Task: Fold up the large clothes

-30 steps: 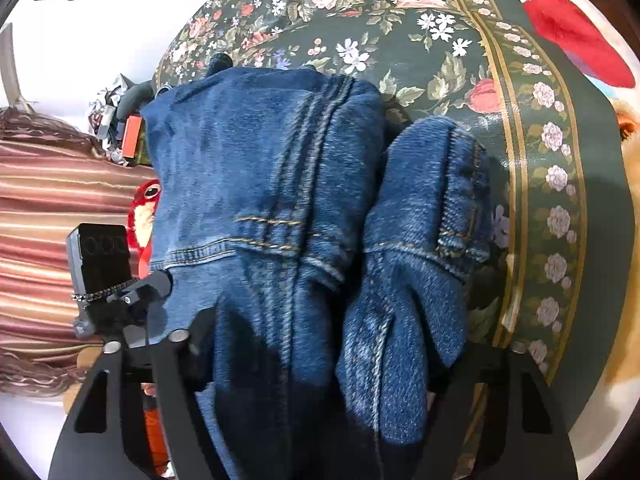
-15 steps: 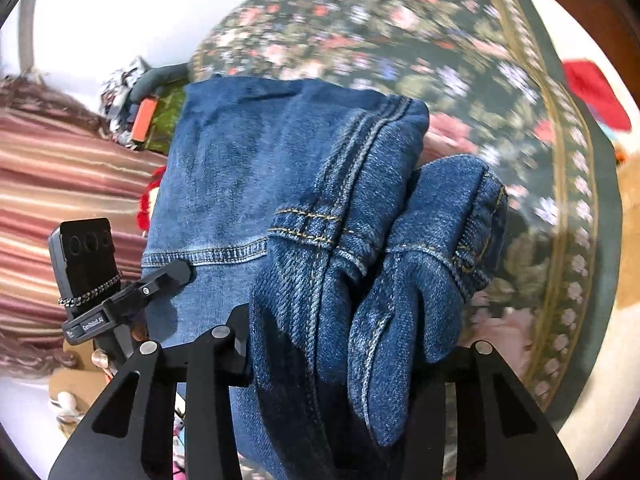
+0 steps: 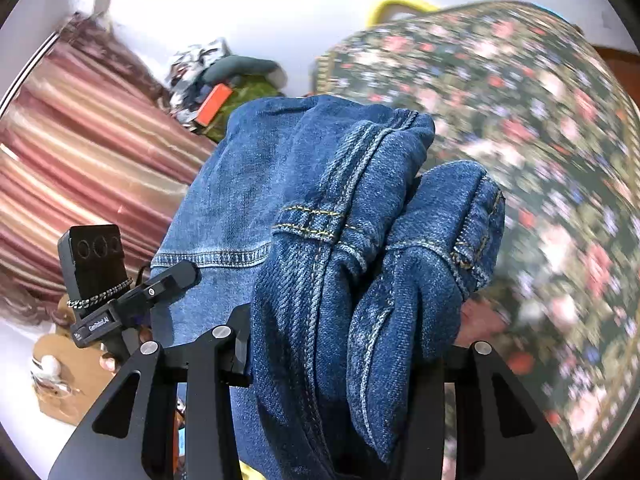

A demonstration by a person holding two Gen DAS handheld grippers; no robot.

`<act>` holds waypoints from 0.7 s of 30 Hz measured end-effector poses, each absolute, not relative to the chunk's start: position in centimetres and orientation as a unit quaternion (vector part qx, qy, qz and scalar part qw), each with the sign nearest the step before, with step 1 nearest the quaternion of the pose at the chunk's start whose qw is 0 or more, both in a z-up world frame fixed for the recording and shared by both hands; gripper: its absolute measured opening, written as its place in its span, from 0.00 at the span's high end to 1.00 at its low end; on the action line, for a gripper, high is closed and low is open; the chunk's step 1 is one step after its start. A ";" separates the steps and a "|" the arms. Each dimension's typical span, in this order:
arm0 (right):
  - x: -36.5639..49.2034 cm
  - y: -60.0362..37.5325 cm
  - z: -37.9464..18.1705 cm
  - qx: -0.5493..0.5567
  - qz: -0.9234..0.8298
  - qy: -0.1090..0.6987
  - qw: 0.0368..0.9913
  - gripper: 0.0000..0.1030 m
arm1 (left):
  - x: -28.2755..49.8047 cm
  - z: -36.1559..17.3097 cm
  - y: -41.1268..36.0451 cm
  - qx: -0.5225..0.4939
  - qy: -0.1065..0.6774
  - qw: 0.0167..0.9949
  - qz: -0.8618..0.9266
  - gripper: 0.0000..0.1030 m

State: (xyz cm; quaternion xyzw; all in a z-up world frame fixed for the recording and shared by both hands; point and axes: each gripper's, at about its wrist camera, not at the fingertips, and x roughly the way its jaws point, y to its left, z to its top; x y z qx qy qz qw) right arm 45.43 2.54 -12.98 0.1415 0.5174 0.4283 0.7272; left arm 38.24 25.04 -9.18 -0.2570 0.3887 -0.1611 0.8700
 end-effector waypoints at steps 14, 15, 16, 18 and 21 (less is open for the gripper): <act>48.1 16.1 -23.1 0.081 0.428 0.530 0.728 0.63 | 41.6 -20.7 38.4 -0.305 0.422 0.853 -0.028 0.48; 48.5 16.7 -24.4 0.066 0.418 0.539 0.728 0.62 | 41.8 -22.2 38.7 -0.309 0.434 0.846 -0.020 0.48; 48.7 16.8 -25.9 0.057 0.406 0.554 0.725 0.61 | 42.1 -24.0 38.9 -0.311 0.449 0.837 -0.012 0.47; 48.8 16.1 -29.1 0.066 0.388 0.577 0.715 0.57 | 42.1 -25.2 38.5 -0.300 0.461 0.835 -0.007 0.43; 48.5 13.8 -29.7 0.084 0.379 0.568 0.726 0.42 | 41.5 -24.2 36.7 -0.248 0.456 0.855 -0.001 0.36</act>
